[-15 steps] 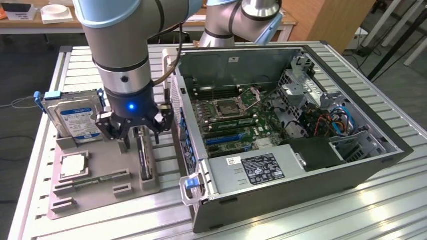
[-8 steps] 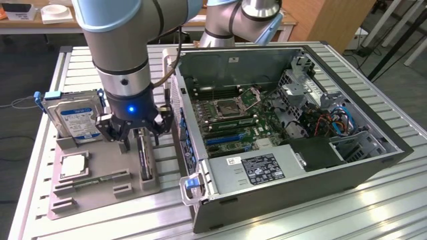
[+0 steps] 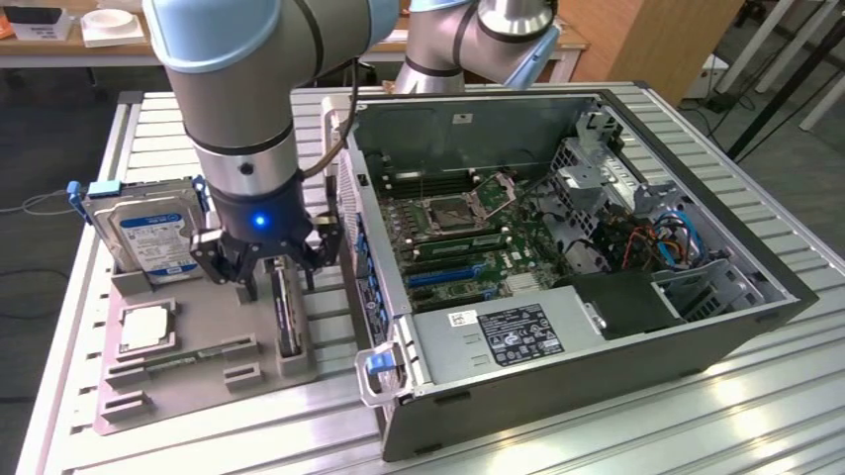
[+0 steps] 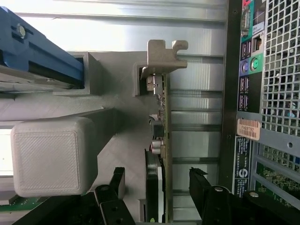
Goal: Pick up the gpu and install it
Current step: 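Pick up the gpu and move the gpu toward the slot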
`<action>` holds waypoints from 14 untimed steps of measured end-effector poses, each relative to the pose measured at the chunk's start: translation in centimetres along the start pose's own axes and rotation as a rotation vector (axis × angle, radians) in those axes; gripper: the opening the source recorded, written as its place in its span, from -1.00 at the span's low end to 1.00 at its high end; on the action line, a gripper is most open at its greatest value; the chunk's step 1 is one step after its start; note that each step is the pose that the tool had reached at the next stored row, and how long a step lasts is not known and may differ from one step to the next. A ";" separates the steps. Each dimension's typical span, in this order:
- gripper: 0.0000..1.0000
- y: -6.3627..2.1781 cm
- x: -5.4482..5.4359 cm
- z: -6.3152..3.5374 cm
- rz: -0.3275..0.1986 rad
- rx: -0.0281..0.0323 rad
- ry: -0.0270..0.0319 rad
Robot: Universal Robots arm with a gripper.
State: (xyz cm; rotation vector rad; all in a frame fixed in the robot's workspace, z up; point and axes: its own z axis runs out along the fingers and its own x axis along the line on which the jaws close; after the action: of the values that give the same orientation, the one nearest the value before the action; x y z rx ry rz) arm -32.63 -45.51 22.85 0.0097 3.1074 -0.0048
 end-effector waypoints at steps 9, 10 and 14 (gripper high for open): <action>0.33 0.00 0.1 0.46 0.000 -0.0001 -0.0001; 0.33 0.01 0.1 0.49 0.000 -0.0001 -0.0002; 0.33 0.00 0.2 0.65 0.000 0.0000 -0.0007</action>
State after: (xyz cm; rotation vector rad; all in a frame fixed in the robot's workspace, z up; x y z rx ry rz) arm -32.86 -45.51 22.19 0.0096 3.1068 -0.0048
